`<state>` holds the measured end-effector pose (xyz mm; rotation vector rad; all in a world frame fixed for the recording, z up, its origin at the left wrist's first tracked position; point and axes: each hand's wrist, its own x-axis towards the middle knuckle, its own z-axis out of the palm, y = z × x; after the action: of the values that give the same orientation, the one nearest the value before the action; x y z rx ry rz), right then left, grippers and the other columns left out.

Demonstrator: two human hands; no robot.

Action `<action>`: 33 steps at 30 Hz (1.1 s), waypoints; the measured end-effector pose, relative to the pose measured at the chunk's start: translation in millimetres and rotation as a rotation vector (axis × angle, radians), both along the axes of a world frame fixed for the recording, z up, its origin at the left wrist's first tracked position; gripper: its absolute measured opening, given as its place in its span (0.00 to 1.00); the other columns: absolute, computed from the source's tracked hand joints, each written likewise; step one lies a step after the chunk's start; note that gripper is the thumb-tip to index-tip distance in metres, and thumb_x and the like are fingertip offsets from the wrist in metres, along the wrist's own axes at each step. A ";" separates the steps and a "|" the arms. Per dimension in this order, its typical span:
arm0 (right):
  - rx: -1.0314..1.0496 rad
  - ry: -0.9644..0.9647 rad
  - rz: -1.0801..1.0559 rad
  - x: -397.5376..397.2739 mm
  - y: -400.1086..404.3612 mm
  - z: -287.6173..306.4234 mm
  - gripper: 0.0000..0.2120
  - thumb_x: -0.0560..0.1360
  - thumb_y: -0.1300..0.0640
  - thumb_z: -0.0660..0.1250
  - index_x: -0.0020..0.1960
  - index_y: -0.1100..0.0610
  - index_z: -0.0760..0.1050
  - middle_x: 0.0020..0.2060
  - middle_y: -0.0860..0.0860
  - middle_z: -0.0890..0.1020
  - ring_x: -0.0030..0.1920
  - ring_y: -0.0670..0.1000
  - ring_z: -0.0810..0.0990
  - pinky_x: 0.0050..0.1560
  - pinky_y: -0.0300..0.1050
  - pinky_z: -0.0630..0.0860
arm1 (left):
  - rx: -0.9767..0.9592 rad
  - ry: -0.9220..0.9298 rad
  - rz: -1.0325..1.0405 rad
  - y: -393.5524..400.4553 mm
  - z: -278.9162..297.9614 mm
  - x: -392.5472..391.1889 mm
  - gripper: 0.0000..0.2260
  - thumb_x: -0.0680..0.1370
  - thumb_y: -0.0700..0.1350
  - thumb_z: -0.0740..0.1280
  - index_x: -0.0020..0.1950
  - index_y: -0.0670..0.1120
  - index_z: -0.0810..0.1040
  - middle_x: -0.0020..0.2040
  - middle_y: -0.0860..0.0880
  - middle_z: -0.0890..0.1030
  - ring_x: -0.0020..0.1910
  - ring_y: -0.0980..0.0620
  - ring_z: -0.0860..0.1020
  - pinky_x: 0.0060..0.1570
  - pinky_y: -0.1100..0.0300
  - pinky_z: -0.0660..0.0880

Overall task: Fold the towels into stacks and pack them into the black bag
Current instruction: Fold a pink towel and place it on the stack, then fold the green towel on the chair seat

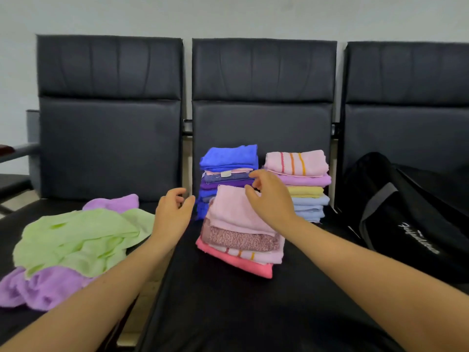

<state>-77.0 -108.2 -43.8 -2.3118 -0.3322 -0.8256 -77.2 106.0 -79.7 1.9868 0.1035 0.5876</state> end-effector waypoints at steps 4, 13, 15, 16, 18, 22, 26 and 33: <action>0.079 0.144 0.203 -13.7 57.9 5.5 0.09 0.77 0.56 0.63 0.56 0.53 0.75 0.38 0.44 0.77 0.42 0.47 0.76 0.45 0.46 0.73 | -0.058 0.022 0.115 54.9 -3.5 -21.0 0.14 0.78 0.44 0.64 0.64 0.45 0.74 0.52 0.46 0.78 0.49 0.47 0.76 0.50 0.55 0.71; 0.215 0.452 0.228 3.7 202.6 -42.6 0.08 0.74 0.55 0.61 0.38 0.53 0.75 0.40 0.50 0.82 0.45 0.55 0.79 0.45 0.48 0.75 | 0.231 0.321 0.409 207.4 -51.9 -91.5 0.14 0.78 0.44 0.63 0.63 0.44 0.76 0.59 0.41 0.78 0.56 0.43 0.76 0.57 0.51 0.71; 0.173 0.512 0.227 11.7 227.0 -53.4 0.10 0.74 0.55 0.60 0.35 0.53 0.72 0.40 0.52 0.81 0.45 0.56 0.78 0.44 0.48 0.73 | 0.294 0.412 0.402 229.3 -64.6 -102.1 0.15 0.78 0.44 0.63 0.63 0.44 0.76 0.59 0.41 0.77 0.58 0.42 0.75 0.60 0.52 0.69; 0.138 0.530 0.230 16.1 237.9 -59.1 0.10 0.75 0.55 0.59 0.35 0.54 0.71 0.40 0.52 0.80 0.44 0.57 0.77 0.43 0.48 0.72 | 0.317 0.449 0.376 238.2 -72.1 -105.4 0.15 0.78 0.45 0.63 0.63 0.44 0.76 0.60 0.41 0.76 0.61 0.42 0.74 0.61 0.52 0.68; 0.043 0.559 0.234 24.4 257.8 -68.6 0.12 0.76 0.55 0.58 0.35 0.56 0.70 0.39 0.53 0.77 0.44 0.57 0.75 0.42 0.47 0.68 | 0.321 0.538 0.302 250.7 -84.2 -109.6 0.16 0.78 0.49 0.64 0.65 0.47 0.75 0.63 0.46 0.76 0.64 0.45 0.73 0.62 0.55 0.68; -0.036 0.624 0.188 45.4 290.0 -93.0 0.22 0.80 0.46 0.56 0.61 0.63 0.74 0.58 0.59 0.78 0.60 0.61 0.76 0.54 0.49 0.71 | 0.324 0.553 0.261 258.8 -94.6 -109.6 0.17 0.77 0.54 0.65 0.65 0.52 0.75 0.57 0.52 0.80 0.58 0.51 0.77 0.56 0.59 0.71; -0.031 0.717 0.199 65.9 309.2 -99.8 0.25 0.79 0.41 0.57 0.60 0.62 0.76 0.57 0.57 0.80 0.59 0.59 0.76 0.53 0.46 0.70 | 0.324 0.513 0.300 259.1 -99.9 -108.4 0.13 0.77 0.54 0.62 0.61 0.57 0.77 0.48 0.57 0.79 0.49 0.53 0.78 0.48 0.59 0.72; 0.585 0.763 0.392 54.8 311.0 -67.8 0.08 0.76 0.54 0.65 0.46 0.58 0.79 0.42 0.51 0.78 0.43 0.50 0.76 0.45 0.43 0.72 | 0.205 0.501 0.251 265.4 -95.7 -107.1 0.11 0.80 0.48 0.60 0.59 0.53 0.78 0.53 0.55 0.78 0.55 0.51 0.77 0.56 0.57 0.72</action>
<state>-22.2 202.9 -111.5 -1.7505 -0.1568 0.1684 -184.2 371.4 -175.4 2.3036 0.6286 0.2496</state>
